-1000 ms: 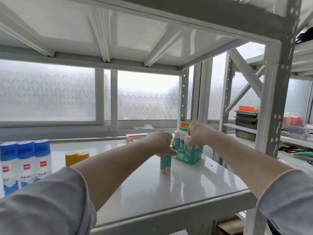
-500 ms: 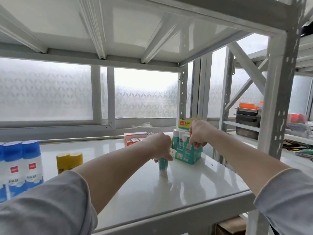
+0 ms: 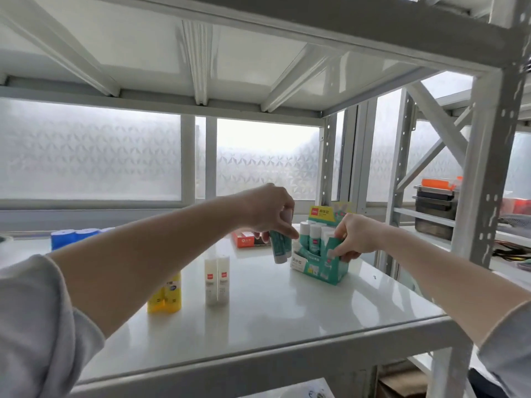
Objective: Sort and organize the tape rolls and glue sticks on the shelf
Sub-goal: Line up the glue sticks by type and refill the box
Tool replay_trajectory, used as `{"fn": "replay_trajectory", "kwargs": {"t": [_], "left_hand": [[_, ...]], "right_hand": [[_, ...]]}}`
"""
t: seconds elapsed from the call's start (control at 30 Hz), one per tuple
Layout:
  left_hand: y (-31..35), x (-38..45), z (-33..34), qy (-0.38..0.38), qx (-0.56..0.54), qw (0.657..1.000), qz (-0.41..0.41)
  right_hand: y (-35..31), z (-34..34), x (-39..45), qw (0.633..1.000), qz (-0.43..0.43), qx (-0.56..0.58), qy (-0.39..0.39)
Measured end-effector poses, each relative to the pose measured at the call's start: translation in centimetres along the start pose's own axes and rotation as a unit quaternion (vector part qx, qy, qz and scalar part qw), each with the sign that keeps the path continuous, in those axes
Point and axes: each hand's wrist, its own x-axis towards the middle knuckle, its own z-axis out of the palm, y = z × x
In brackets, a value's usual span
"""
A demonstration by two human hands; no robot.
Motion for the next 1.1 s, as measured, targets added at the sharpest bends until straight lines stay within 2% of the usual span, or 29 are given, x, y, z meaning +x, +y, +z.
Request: {"fn": "replay_trajectory", "kwargs": {"t": [0.23, 0.37, 0.83, 0.9, 1.03, 1.1], "left_hand": [[-0.5, -2.7, -0.8, -0.014, -0.004, 1.0, 0.003], [-0.8, -3.8, -0.8, -0.019, -0.018, 1.0, 0.011], [-0.7, -4.8, -1.0, -0.003, 0.016, 1.0, 0.003], [-0.7, -4.7, -0.9, 0.003, 0.018, 1.0, 0.001], [-1.0, -4.7, -1.1, 0.03, 0.025, 0.999, -0.015], [-1.5, -4.7, -1.3, 0.051, 0.027, 0.998, -0.024]], "right_hand": [[-2.1, 0.4, -3.2, 0.994, -0.094, -0.014, -0.054], [-3.2, 0.6, -4.3, 0.99, -0.116, -0.023, -0.079], [-4.5, 1.6, -4.8, 0.985, -0.161, -0.024, -0.051], [-5.0, 0.7, -5.3, 0.984, -0.168, -0.04, -0.031], [-7.0, -0.6, -5.9, 0.964, -0.229, -0.072, 0.118], [-8.7, 0.5, -6.3, 0.956, -0.26, -0.054, 0.122]]}}
